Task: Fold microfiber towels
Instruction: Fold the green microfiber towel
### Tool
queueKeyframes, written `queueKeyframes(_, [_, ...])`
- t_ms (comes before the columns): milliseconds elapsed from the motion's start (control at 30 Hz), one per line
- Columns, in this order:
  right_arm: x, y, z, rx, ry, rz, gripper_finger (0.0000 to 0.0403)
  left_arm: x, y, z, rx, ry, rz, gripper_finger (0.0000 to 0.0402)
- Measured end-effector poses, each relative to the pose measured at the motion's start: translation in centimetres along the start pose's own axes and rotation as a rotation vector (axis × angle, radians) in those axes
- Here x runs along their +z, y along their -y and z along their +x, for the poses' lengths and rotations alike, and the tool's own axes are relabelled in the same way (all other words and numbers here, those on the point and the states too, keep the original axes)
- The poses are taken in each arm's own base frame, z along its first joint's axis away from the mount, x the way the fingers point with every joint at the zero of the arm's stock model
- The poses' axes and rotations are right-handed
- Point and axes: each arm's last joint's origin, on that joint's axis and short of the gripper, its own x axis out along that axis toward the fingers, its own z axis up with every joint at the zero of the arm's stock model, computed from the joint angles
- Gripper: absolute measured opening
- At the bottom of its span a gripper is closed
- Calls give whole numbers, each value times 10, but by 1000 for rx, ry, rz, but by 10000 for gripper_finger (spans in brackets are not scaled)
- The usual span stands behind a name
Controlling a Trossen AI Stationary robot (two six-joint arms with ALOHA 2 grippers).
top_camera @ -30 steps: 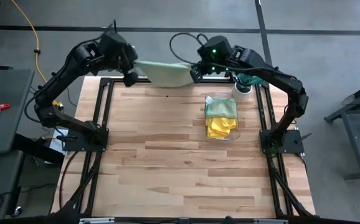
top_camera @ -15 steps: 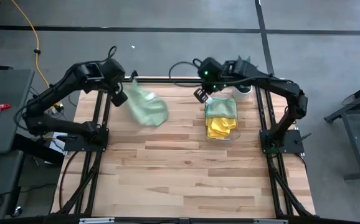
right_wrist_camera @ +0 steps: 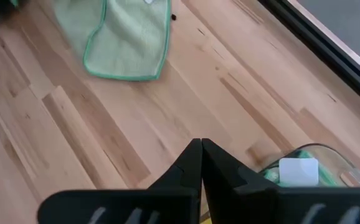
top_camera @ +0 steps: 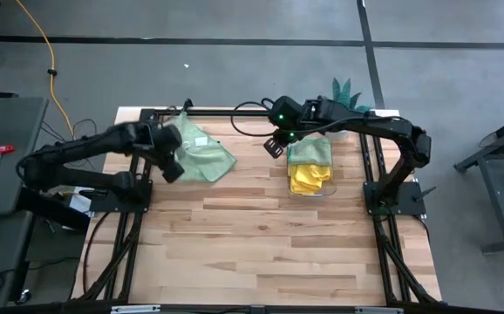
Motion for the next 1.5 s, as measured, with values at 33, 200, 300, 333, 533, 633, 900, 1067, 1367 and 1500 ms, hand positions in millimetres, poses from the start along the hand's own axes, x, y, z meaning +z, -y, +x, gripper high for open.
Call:
queueKeyframes(33, [0,0,0,1,0,-7,0,-2,7,8,-34,5,-6,0])
queueKeyframes(200, [0,2,-5,1,8,-13,0,-8,54,45,-279,32,-18,0])
queueKeyframes(300, [0,4,-5,-4,6,-9,0,0,93,55,-434,93,-12,0])
queueKeyframes(333, [1,5,-5,-5,5,-14,0,5,107,55,-484,116,-5,0])
queueKeyframes(533, [3,12,-5,-14,3,-21,0,51,178,34,-620,172,179,0])
queueKeyframes(633, [2,15,-6,-18,-14,-37,0,69,194,11,-589,187,310,0])
queueKeyframes(900, [-1,15,-12,37,-40,-87,0,33,182,-13,-263,111,455,0])
queueKeyframes(1067, [-3,10,-13,232,-93,-140,0,-19,163,-18,-148,88,352,0])
queueKeyframes(1367, [-6,-5,-5,313,-117,-189,0,-104,127,1,-78,-150,117,0])
queueKeyframes(1500, [-5,-13,5,332,-116,-202,0,-126,119,7,-19,-273,72,0])
